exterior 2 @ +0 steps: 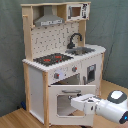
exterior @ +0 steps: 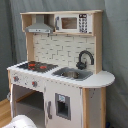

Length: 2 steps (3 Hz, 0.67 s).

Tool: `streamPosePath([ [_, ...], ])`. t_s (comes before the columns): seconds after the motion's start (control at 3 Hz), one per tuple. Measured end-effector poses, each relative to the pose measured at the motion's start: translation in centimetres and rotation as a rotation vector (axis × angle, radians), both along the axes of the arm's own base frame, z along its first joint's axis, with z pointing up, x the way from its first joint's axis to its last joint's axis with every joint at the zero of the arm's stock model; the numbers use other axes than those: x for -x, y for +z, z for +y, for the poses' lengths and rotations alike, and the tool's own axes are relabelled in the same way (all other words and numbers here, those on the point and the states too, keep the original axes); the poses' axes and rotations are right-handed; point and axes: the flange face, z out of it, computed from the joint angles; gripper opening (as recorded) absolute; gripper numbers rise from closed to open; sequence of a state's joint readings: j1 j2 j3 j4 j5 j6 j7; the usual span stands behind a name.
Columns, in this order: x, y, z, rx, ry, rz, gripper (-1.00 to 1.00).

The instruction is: Play with the kitchen

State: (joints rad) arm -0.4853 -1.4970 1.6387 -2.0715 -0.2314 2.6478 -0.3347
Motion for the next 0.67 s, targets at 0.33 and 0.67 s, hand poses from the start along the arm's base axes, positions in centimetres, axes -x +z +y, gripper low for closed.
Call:
streamPosePath([
  [0.33,-0.41,-0.99,-0.55,-0.091,0.011,0.023,1.00],
  [0.67,-0.85,-1.91,-1.22,-0.195,0.010,0.042,1.00],
])
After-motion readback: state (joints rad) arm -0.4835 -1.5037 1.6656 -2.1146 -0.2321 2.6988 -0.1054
